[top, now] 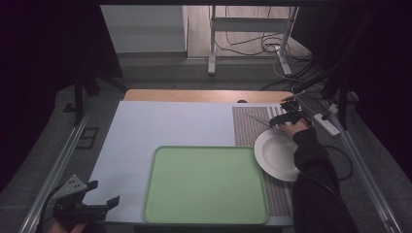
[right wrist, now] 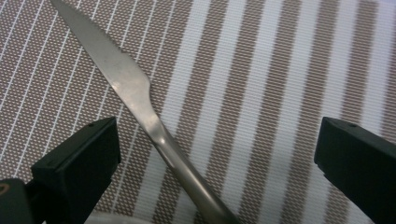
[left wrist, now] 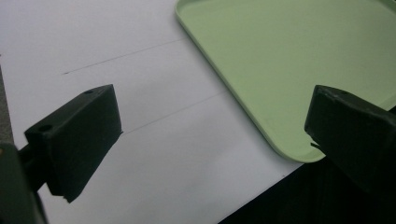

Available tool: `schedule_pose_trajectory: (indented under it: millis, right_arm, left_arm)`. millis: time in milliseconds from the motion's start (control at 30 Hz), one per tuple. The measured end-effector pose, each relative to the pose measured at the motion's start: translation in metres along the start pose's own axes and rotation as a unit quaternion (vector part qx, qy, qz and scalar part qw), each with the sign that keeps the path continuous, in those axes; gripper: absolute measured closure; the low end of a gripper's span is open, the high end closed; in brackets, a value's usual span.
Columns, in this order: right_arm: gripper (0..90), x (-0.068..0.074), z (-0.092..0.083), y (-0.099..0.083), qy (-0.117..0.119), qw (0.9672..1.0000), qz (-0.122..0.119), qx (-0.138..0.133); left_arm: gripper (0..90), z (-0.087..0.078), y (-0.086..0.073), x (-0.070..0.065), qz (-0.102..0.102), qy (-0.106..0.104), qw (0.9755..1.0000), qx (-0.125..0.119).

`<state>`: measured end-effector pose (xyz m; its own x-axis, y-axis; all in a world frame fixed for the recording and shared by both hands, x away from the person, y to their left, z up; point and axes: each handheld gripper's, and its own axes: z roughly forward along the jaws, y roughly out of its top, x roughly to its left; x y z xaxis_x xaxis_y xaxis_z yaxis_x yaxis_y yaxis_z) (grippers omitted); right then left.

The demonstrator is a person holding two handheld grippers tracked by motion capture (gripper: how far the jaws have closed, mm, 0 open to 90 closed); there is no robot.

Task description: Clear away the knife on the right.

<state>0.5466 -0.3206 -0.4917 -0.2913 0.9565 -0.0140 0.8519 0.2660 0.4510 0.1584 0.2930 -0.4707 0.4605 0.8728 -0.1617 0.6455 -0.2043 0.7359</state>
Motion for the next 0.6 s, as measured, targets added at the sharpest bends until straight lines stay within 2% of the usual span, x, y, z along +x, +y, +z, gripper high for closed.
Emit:
schedule_pose_trajectory:
  millis: [100, 200, 267, 300, 367, 500, 567, 600]
  right_arm:
    - [2.2, 0.003, 0.005, 0.000, -0.003, 0.9999, -0.007, 0.008]
    - [12.0, 0.002, 0.010, -0.001, -0.021, 0.9993, -0.026, 0.015]
    - [14.4, 0.001, 0.010, -0.002, -0.019, 0.9992, -0.031, 0.017]
    - [23.7, -0.001, 0.008, -0.003, -0.003, 0.9993, -0.033, 0.017]
    - [37.2, -0.002, 0.004, -0.003, 0.002, 0.9986, -0.050, 0.015]
    - [48.9, -0.004, 0.001, -0.004, 0.009, 0.9975, -0.066, 0.021]
    - [61.6, -0.006, -0.001, -0.006, 0.019, 0.9963, -0.081, 0.023]
    - [61.6, -0.006, -0.001, -0.006, 0.019, 0.9963, -0.081, 0.023]
  left_arm:
    - [3.6, 0.000, 0.000, 0.000, 0.000, 0.000, 1.0000, -0.001]
    - [3.6, 0.000, 0.000, 0.000, 0.002, 0.001, 1.0000, 0.000]
    - [3.6, 0.000, 0.000, 0.000, 0.001, 0.001, 1.0000, 0.000]
    - [3.7, 0.000, 0.000, 0.000, 0.001, 0.001, 1.0000, 0.000]
    - [3.7, 0.000, 0.000, 0.000, 0.002, 0.001, 1.0000, 0.001]
    - [3.7, 0.000, 0.000, 0.000, 0.002, 0.001, 1.0000, 0.000]
    - [3.7, 0.000, 0.000, 0.000, 0.002, 0.001, 1.0000, 0.000]
    - [3.7, 0.000, 0.000, 0.000, 0.002, 0.001, 1.0000, 0.000]
